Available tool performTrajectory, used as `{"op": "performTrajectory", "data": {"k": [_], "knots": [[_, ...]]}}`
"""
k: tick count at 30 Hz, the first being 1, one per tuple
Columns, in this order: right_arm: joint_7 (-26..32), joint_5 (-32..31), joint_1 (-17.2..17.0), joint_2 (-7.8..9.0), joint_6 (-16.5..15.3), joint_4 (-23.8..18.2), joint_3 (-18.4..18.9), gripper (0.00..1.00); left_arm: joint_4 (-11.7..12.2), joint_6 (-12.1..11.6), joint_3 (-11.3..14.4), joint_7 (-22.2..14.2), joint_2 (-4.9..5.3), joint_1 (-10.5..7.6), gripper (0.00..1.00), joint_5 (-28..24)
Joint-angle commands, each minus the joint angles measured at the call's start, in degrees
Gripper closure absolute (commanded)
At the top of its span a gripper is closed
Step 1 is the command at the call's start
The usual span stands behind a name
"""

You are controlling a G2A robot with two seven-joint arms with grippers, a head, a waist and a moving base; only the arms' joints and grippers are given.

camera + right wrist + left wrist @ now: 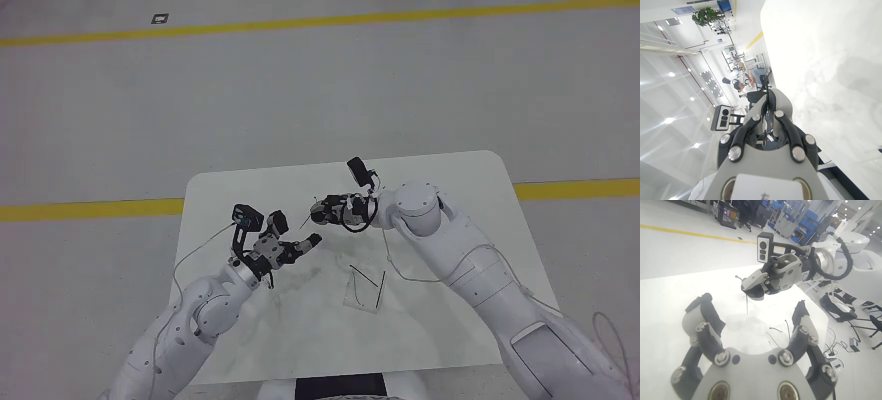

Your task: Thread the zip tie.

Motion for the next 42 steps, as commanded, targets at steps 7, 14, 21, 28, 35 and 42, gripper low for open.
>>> {"op": "performTrajectory", "data": {"k": [7, 14, 21, 28, 35, 42], "knots": [[0.0, 0.0, 0.0, 0.0, 0.0, 0.0, 0.0, 1.0, -0.1, 0.5, 0.5, 0.2, -0.16, -0.15, 0.0, 0.6], [0.0, 0.0, 0.0, 0.0, 0.0, 0.0, 0.0, 1.0, 1.2, 2.3, 3.4, 2.9, -0.98, -0.97, 0.0, 5.2], [0.0, 0.0, 0.0, 0.0, 0.0, 0.0, 0.0, 1.0, 2.5, 2.5, 4.3, 5.4, -1.55, -1.65, 0.51, 6.1], [0.0, 0.0, 0.0, 0.0, 0.0, 0.0, 0.0, 1.0, 3.1, 2.5, 4.0, 7.2, -1.6, -1.31, 0.68, 8.9], [0.0, 0.0, 0.0, 0.0, 0.0, 0.0, 0.0, 1.0, 4.0, 2.1, 3.6, 8.2, -1.71, -0.63, 0.7, 8.8], [0.0, 0.0, 0.0, 0.0, 0.0, 0.0, 0.0, 1.0, 4.5, 2.0, 3.3, 8.7, -1.9, -0.68, 0.78, 8.8]]}}
